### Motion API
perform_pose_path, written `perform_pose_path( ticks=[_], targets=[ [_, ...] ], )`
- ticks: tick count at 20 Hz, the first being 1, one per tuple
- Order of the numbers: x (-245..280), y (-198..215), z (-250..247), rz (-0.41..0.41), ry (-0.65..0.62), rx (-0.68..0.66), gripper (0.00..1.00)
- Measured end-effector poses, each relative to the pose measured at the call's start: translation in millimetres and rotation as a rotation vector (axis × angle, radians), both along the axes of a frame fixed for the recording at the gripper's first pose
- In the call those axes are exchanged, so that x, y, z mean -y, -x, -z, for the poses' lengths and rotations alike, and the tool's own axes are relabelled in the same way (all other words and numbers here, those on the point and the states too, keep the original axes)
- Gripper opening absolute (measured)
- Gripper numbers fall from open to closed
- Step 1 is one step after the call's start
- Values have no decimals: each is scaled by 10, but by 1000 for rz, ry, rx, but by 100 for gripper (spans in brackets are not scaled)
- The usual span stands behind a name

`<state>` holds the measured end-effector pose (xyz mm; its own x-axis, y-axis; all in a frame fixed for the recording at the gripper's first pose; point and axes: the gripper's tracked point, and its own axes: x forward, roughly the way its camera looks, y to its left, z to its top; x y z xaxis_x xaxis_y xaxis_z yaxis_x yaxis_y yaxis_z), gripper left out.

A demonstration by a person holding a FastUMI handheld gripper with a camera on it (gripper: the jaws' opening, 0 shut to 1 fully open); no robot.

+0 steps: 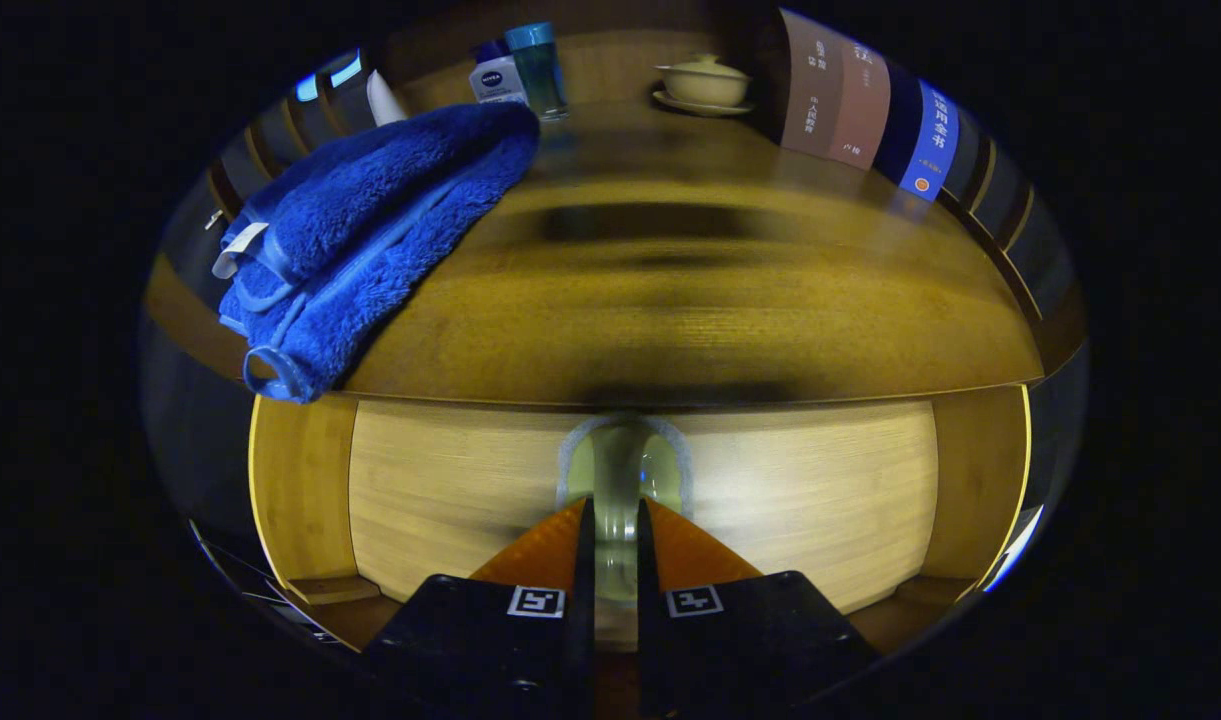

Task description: Pull open the drawer, take out the items inside it, and place them on the countertop above the cabinet.

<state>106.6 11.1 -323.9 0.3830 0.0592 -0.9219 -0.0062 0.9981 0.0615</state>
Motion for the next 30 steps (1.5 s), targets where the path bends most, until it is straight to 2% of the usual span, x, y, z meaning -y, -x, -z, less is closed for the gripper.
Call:
perform_pose_path(
  ticks=[4,8,10,14,18,22,27,29,30],
  targets=[
    [9,139,-360,9,-38,120,22],
    [83,373,-918,19,-45,270,22],
    [116,359,-1189,36,-46,347,22],
    [156,-149,-1590,51,-44,431,22],
    [150,-859,-1804,68,-47,477,22],
    [166,-1344,-1654,79,-52,422,22],
    [196,-1702,-1412,85,-53,339,22],
    [157,-1767,-1362,91,-86,337,28],
    [155,-1786,-1357,93,-89,339,40]
  ],
)
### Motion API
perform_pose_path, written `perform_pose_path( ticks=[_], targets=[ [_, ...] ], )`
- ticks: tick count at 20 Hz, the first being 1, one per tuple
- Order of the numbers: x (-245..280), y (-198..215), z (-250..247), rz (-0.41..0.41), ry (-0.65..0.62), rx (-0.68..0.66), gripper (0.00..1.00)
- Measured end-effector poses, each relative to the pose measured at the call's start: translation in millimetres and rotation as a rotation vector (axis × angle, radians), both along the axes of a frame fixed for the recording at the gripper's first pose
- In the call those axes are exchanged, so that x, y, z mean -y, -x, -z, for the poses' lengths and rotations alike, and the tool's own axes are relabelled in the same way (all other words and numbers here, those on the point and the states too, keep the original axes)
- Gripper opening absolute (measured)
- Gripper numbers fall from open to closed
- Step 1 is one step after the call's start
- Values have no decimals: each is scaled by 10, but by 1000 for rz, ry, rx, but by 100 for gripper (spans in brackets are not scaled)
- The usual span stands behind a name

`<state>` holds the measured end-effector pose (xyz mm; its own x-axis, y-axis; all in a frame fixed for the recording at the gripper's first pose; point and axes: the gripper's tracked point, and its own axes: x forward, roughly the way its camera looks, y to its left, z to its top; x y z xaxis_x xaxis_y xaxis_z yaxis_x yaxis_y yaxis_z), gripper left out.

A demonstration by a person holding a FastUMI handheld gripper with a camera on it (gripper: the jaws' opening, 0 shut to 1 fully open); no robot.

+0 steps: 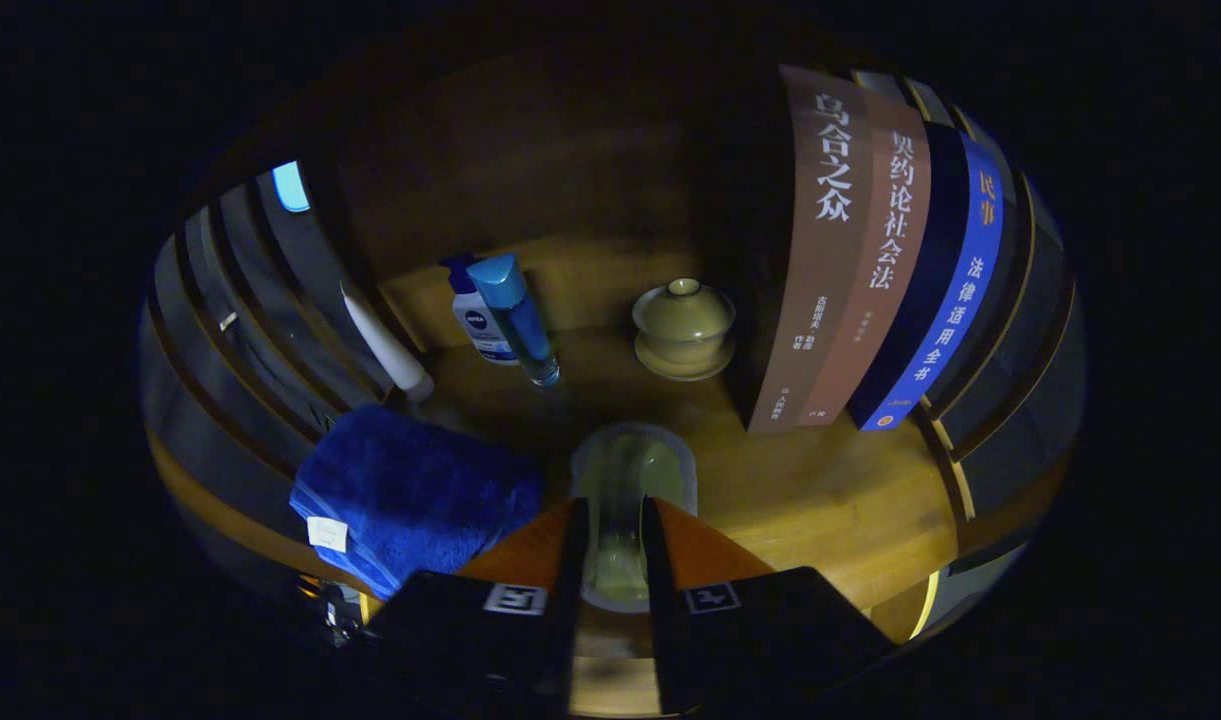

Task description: Pull open the drawer, take out the items inside it, and place them on the countertop above the cabinet.

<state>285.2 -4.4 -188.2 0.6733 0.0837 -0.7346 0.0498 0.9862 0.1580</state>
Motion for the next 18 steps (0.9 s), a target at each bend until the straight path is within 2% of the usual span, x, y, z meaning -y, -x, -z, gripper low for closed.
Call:
perform_pose_path(
  ticks=[5,9,12,18],
  targets=[
    [1,16,-30,-12,-20,18,100],
    [-26,135,-98,-15,-29,48,100],
    [-10,343,-337,7,-39,152,100],
    [-73,1367,-764,8,-51,427,99]
  ],
)
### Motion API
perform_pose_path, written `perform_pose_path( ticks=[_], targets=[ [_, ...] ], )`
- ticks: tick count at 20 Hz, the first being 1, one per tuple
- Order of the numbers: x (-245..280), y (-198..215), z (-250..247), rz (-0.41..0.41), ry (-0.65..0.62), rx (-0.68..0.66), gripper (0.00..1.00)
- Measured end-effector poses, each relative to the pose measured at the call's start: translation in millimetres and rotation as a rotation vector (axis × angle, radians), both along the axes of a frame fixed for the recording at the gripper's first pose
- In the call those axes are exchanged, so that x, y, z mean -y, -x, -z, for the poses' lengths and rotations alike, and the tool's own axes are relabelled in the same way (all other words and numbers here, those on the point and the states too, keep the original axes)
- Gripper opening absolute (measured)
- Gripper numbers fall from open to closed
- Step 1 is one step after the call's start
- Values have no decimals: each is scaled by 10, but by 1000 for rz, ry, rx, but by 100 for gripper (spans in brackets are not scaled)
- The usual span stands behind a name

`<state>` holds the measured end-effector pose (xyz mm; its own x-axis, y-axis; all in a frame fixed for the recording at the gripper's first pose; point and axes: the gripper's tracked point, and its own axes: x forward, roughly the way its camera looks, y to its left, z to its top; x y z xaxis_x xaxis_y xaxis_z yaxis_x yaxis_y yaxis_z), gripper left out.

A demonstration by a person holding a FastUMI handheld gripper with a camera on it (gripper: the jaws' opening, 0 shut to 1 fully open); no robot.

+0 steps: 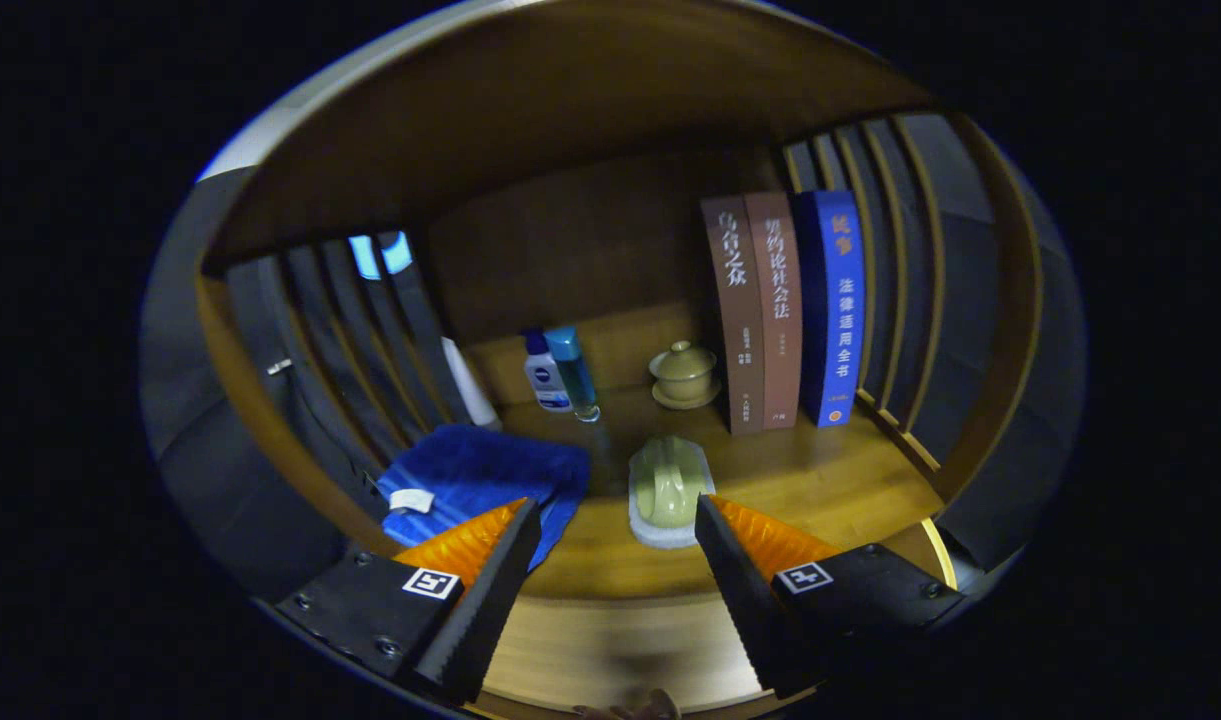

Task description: Pull open the drawer, take out the items inside it, and place them on the countertop above the cabinet.

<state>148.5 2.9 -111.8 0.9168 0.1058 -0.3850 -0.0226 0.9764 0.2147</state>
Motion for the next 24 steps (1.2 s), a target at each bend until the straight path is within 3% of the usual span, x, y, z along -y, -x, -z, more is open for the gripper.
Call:
perform_pose_path(
  ticks=[5,8,11,16,24],
  targets=[
    [-22,1008,-241,2,21,228,98],
    [-101,1609,-43,-14,32,301,98],
    [-27,2032,365,10,25,289,98],
    [46,2217,958,53,10,249,98],
    [-10,2020,1355,43,76,209,98]
  ],
)
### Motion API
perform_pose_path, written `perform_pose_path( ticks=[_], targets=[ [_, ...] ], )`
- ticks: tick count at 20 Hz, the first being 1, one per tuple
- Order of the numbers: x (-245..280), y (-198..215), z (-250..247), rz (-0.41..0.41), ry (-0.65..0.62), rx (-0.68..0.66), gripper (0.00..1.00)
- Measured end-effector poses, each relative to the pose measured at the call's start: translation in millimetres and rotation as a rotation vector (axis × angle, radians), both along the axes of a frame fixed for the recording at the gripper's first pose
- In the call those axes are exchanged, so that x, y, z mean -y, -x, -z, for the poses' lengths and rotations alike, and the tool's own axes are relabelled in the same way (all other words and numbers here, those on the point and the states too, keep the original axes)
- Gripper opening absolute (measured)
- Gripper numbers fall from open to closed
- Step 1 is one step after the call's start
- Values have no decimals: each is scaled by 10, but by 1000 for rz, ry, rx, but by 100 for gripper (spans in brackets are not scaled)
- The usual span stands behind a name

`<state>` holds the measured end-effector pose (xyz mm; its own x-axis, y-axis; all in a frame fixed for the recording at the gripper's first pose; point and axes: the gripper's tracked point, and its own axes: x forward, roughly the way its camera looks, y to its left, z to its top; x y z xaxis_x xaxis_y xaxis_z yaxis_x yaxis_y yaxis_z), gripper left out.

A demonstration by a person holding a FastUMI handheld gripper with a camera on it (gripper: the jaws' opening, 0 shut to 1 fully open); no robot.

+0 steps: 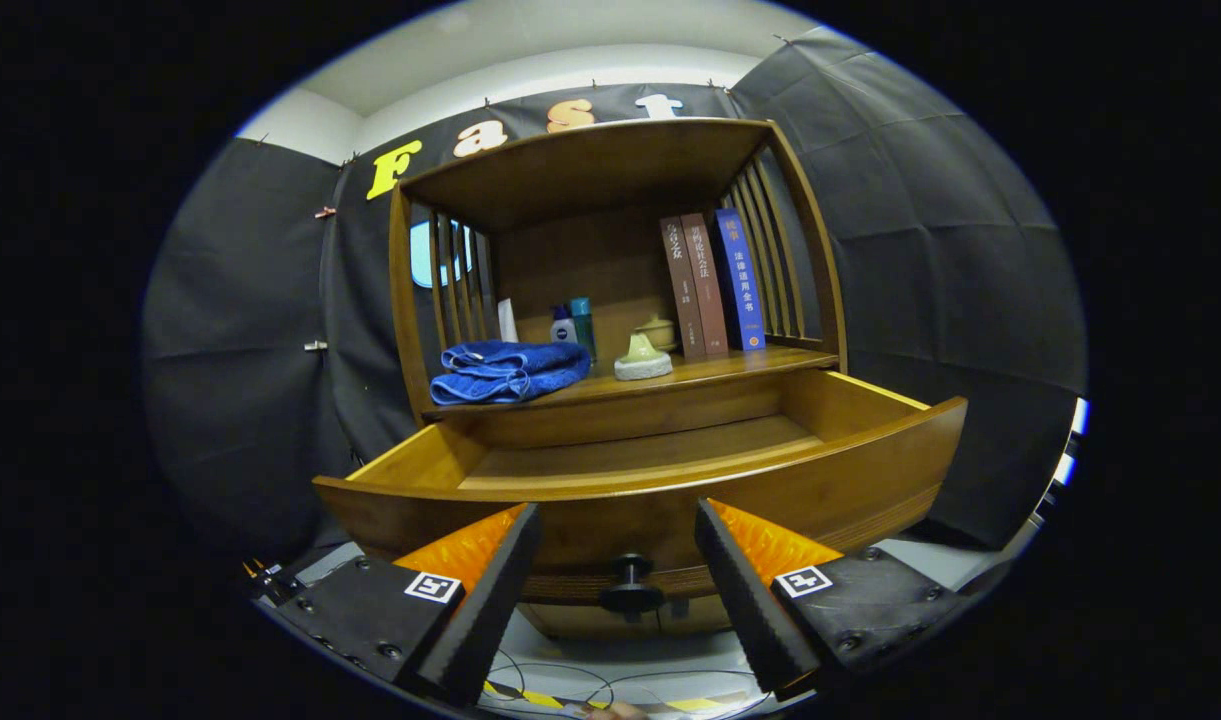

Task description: Pull open the drawer, take out the items inside it, and place them on the countertop above the cabinet.

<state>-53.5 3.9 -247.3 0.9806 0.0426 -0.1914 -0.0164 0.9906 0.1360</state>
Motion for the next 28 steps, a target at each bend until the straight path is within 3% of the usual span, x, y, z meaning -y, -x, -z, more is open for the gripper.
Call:
perform_pose_path(
  ticks=[8,28],
  targets=[
    [62,-172,81,44,34,-28,96],
    [132,-1733,158,54,26,-22,99]
  ],
)
